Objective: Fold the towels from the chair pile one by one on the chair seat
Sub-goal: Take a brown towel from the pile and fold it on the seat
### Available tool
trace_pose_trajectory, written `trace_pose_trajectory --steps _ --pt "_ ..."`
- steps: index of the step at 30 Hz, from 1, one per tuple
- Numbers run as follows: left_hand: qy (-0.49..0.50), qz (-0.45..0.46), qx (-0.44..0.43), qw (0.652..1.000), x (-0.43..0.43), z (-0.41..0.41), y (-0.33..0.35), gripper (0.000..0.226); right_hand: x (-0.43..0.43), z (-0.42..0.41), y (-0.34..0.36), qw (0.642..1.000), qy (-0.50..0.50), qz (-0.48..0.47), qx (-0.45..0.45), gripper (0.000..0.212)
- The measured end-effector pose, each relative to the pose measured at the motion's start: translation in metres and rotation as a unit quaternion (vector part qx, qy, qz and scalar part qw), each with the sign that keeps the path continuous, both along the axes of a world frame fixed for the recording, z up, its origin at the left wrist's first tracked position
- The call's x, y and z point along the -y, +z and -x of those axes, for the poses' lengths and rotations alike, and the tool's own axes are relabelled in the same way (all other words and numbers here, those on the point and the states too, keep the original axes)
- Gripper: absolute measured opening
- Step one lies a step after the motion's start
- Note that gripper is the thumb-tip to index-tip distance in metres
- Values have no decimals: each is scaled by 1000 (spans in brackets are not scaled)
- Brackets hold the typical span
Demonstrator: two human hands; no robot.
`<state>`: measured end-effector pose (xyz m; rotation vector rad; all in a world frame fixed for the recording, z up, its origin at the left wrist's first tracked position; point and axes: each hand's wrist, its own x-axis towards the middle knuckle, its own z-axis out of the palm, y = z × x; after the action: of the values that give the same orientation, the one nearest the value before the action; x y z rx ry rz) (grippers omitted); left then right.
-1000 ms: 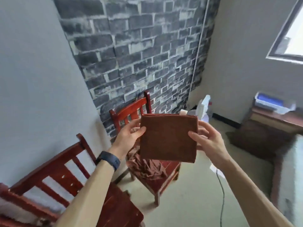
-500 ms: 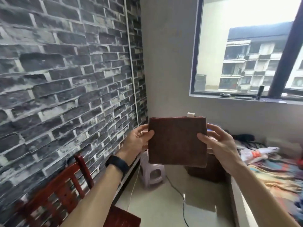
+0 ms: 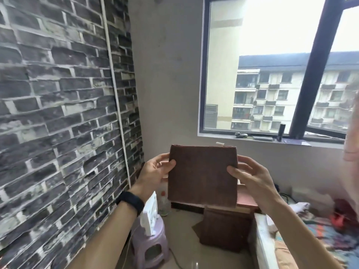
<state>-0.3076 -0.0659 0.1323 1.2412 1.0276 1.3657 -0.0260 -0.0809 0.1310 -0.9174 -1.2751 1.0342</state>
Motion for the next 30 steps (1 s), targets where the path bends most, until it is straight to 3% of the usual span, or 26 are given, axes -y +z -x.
trace_pose_trajectory --steps 7,13,19,30 --pt "-49 -9 -16 999 -143 -13 7 49 -117 -13 7 998 -53 -8 21 37" --pt "-95 -5 -17 995 -256 -49 9 35 -205 -43 1 995 -98 11 4 38" --pt "-117 39 -15 992 -362 -96 -34 32 -307 -86 -42 991 -120 54 -5 32" --pt "-34 138 4 990 -532 -187 -118 23 -503 -166 -125 984 -105 143 -16 30"
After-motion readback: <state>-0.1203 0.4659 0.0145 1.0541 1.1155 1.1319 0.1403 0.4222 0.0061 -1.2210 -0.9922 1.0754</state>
